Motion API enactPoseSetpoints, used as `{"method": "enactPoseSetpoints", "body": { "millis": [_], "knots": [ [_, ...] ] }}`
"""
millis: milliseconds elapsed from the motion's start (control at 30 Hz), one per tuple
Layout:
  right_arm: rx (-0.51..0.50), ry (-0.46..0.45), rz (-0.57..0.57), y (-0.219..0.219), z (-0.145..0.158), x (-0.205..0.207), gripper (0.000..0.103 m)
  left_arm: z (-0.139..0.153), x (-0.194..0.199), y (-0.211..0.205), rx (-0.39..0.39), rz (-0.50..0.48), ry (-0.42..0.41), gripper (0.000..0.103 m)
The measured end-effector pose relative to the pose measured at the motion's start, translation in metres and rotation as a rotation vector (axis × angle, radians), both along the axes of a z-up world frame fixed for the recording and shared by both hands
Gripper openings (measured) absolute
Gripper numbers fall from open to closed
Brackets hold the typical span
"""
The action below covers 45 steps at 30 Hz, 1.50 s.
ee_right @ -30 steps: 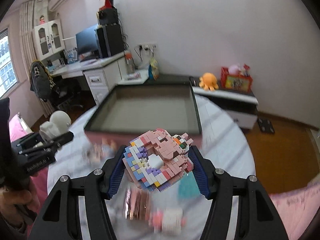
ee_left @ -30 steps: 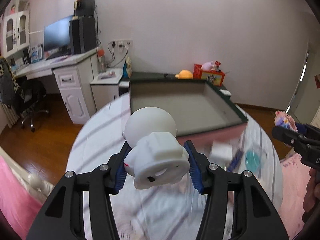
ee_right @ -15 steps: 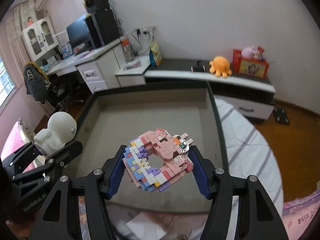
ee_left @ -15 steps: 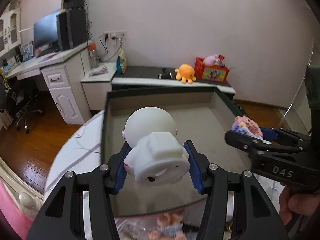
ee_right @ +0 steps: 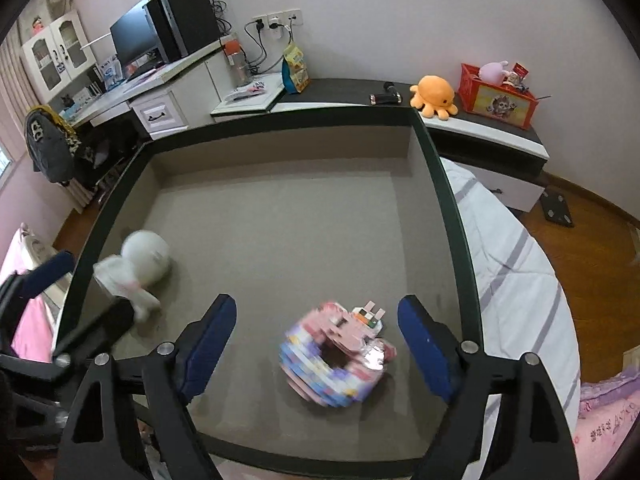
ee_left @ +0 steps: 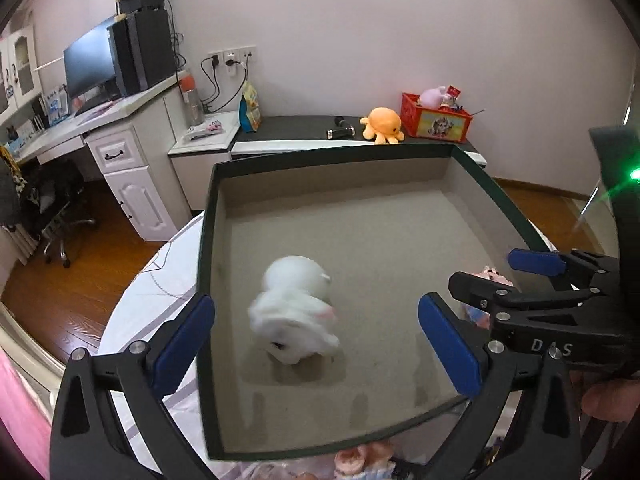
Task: Organize rigid objects
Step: 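Lower both held items into the pink box and open both tools, then withdraw both tools from the box back over the table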
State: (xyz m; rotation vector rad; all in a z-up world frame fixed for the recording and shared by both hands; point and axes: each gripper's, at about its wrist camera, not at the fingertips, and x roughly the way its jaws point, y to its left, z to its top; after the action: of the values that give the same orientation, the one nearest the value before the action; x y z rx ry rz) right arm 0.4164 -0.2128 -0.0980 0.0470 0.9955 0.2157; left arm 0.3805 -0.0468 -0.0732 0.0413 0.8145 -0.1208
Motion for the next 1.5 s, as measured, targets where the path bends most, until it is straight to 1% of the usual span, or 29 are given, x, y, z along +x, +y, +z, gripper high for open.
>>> {"method": "enactPoseSetpoints", "body": {
  "millis": [67, 100, 133, 233, 333, 567, 600, 667, 767, 1033, 1200, 1300, 1400, 1500],
  "knots": [
    [0.012, 0.011, -0.013, -0.001, 0.002, -0.003, 0.091, 0.005, -0.007, 0.008, -0.013, 0.017, -0.015, 0.103],
    [0.025, 0.006, -0.02, -0.003, 0.004, -0.005, 0.102, 0.008, -0.011, 0.011, -0.02, 0.019, -0.021, 0.103],
    [0.056, -0.021, -0.026, -0.006, 0.01, -0.01, 0.103, 0.012, -0.017, 0.015, -0.033, 0.025, -0.031, 0.103],
    [0.135, -0.068, -0.063, -0.017, 0.025, -0.022, 0.103, 0.026, -0.036, 0.029, -0.069, 0.05, -0.064, 0.103],
    [0.154, -0.115, -0.069, -0.018, 0.04, -0.039, 0.103, 0.039, -0.057, 0.041, -0.077, 0.074, -0.097, 0.103],
    [0.117, -0.248, -0.091, -0.015, 0.083, -0.103, 0.103, 0.059, -0.104, 0.049, -0.047, 0.099, -0.153, 0.103],
    [0.108, -0.273, -0.101, -0.016, 0.088, -0.118, 0.103, 0.061, -0.108, 0.05, -0.047, 0.102, -0.156, 0.103],
    [0.095, -0.3, -0.108, -0.017, 0.095, -0.136, 0.103, 0.067, -0.124, 0.05, -0.046, 0.104, -0.173, 0.103],
    [0.043, -0.357, -0.143, -0.019, 0.105, -0.17, 0.103, 0.073, -0.143, 0.049, -0.04, 0.107, -0.202, 0.103],
    [-0.045, -0.411, -0.196, -0.019, 0.111, -0.231, 0.103, 0.082, -0.201, 0.041, -0.039, 0.113, -0.268, 0.103],
    [-0.08, -0.447, -0.197, -0.012, 0.114, -0.264, 0.103, 0.077, -0.227, 0.04, -0.058, 0.113, -0.252, 0.103],
    [-0.07, -0.452, -0.193, -0.008, 0.116, -0.277, 0.103, 0.074, -0.244, 0.041, -0.062, 0.116, -0.254, 0.103],
    [-0.071, -0.456, -0.19, -0.006, 0.116, -0.287, 0.103, 0.073, -0.254, 0.041, -0.063, 0.118, -0.25, 0.103],
    [-0.067, -0.46, -0.192, -0.009, 0.117, -0.295, 0.103, 0.073, -0.262, 0.043, -0.081, 0.116, -0.248, 0.103]
  ]
}}
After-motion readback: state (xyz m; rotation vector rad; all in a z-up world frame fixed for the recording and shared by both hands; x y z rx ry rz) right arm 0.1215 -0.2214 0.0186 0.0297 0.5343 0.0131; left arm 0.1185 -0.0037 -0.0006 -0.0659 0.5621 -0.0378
